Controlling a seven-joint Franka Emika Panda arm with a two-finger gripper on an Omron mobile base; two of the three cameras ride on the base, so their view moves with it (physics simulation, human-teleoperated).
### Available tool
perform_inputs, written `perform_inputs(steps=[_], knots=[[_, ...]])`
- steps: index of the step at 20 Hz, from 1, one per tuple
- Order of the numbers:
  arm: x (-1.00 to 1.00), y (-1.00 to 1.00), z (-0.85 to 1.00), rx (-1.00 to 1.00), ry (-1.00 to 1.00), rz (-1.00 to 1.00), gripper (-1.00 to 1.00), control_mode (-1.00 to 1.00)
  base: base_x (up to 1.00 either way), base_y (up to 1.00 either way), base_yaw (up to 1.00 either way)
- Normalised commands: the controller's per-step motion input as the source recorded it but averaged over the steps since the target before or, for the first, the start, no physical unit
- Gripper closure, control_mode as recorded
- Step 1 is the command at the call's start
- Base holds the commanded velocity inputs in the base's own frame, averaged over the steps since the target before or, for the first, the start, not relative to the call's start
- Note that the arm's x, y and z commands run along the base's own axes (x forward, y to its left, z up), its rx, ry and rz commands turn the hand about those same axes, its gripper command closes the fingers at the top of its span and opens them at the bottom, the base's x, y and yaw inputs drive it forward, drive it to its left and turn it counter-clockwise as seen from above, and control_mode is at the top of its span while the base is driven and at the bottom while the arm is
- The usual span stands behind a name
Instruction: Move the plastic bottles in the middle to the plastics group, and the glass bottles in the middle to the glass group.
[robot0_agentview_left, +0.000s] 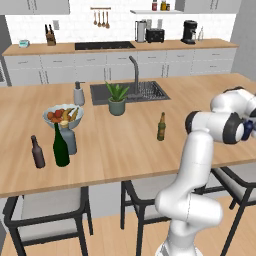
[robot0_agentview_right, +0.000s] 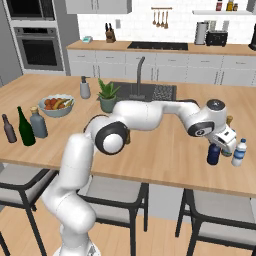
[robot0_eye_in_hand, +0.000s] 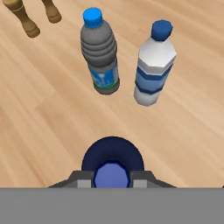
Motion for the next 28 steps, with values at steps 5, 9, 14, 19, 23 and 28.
perform_inputs(steps=[5, 9, 14, 19, 23, 28], knots=[[0.02, 0.00, -0.35, 0.00, -0.01, -0.01, 1.00, -1.00, 0.00, 0.00, 0.00], [0.07, 0.00, -0.06, 0.00, 0.00, 0.00, 1.00, -1.00, 0.00, 0.00, 0.00], [0.30, -0.09, 0.00, 0.00, 0.00, -0.01, 1.00, -1.00, 0.00, 0.00, 0.00], [0.23, -0.15, 0.00, 0.00, 0.00, -0.01, 1.00, -1.00, 0.00, 0.00, 0.00], [0.01, -0.22, 0.00, 0.01, 0.00, 0.00, 1.00, -1.00, 0.00, 0.00, 0.00], [0.00, -0.09, -0.03, 0.00, 0.00, 0.00, 1.00, -1.00, 0.00, 0.00, 0.00]])
